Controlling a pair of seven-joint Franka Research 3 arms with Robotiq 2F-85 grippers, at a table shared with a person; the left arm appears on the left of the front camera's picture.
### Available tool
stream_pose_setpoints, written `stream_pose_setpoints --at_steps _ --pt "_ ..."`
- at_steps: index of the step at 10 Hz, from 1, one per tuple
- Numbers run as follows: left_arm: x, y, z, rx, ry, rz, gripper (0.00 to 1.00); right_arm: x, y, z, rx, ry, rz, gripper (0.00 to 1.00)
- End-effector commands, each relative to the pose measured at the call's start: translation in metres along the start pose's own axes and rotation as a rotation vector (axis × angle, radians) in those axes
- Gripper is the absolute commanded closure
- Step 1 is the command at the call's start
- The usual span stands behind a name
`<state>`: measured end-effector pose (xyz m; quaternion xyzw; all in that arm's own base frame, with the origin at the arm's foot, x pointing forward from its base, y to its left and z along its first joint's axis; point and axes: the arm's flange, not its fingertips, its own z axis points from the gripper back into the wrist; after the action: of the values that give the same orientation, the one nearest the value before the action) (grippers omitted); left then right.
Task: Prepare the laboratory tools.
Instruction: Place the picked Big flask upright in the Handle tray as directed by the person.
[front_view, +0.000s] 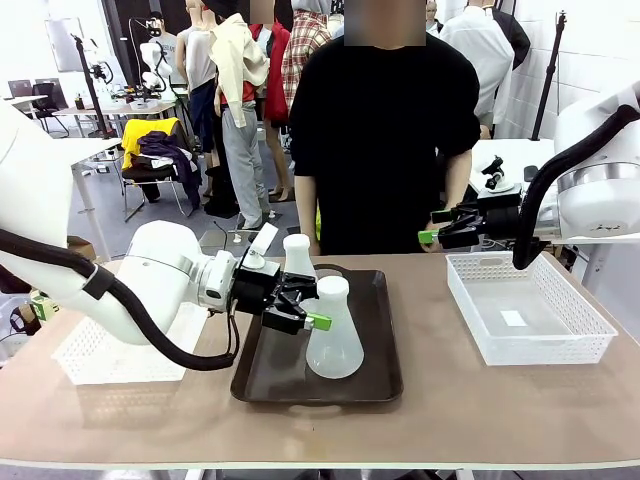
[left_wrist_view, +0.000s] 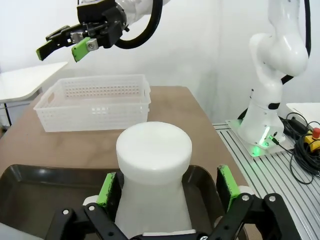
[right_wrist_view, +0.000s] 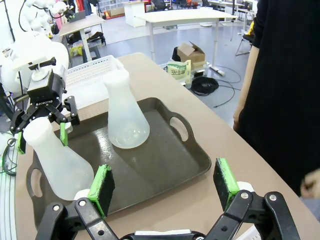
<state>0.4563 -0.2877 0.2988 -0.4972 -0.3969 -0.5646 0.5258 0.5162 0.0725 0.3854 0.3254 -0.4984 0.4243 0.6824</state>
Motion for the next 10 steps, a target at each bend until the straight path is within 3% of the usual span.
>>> stream_pose_setpoints --at_steps 1,10 --pt "0.0041 0.0009 -0.0044 0.004 -0.013 -0.028 0.0 0.0007 0.0004 -0.0012 -0.003 0.008 -0.001 0.0" --pt "0.0041 0.0009 -0.0044 0.004 -0.013 -0.028 0.0 0.0007 0.0004 -0.0012 -0.003 0.008 -0.001 0.0"
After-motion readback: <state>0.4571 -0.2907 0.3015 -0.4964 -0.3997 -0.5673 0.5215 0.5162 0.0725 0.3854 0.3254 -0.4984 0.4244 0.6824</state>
